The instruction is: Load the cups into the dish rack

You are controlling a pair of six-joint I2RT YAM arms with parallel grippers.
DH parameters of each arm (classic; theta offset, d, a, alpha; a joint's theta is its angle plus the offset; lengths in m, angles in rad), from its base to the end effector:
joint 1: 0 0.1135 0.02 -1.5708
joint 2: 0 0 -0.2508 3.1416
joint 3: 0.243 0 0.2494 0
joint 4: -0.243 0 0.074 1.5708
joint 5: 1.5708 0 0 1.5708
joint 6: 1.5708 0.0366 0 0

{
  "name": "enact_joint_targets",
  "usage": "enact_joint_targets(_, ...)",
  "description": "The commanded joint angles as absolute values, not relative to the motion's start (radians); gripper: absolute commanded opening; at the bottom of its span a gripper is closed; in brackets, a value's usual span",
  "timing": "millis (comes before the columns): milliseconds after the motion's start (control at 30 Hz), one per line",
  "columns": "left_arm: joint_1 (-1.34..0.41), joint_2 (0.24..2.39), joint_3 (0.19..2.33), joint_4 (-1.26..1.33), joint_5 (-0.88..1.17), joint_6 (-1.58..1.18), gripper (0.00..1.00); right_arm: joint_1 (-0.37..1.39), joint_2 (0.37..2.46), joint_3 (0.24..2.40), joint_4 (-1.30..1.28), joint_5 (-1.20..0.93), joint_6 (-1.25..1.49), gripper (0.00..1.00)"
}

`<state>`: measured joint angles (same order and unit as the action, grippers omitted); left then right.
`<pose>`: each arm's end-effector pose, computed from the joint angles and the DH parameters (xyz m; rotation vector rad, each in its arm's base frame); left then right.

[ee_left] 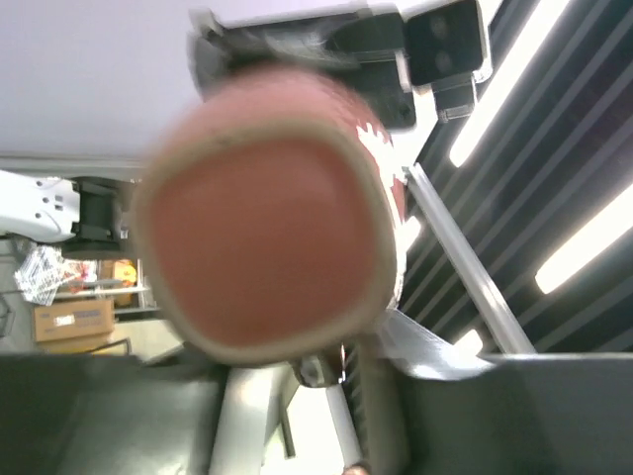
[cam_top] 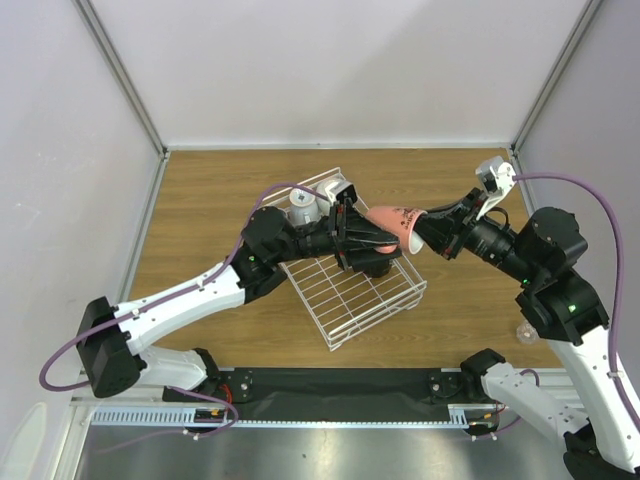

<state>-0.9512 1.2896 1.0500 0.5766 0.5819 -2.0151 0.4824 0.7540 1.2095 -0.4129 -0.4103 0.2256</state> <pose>0.1570 -0.2547 0.3899 0.2352 -1.7659 2.3482 0.1134 0.0759 0.4502 -0.5361 1.5050 0.8695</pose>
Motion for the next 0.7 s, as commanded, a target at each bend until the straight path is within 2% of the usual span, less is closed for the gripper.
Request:
enact_joint_targets(0,-0.945,1.244,1.013,0.608,0.563,-2.075,0.44,0.488,0.756,1.298,-0.434,-0.497,0.169,0.00)
enact_joint_targets(100,-0.945,1.221,0.989,0.568,0.557,-2.075,0.57,0.488,0.736,1.301,-0.445,-0.514,0.101,0.00)
enact_joint_targets(233,-0.945,1.227,1.008,0.545,0.572,-2.066,0.61,0.488,0.745,1.319,-0.498,-0.522,0.049,0.00)
enact_joint_targets(467,-0.945,1.261,1.081,0.532,0.584,-2.059,0.53,0.488,0.724,1.278,-0.453,-0.492,0.048,0.00)
enact_joint_targets(667,-0.953,1.273,1.103,0.571,0.563,-2.059,0.40,0.488,0.736,1.264,-0.442,-0.483,0.037,0.00)
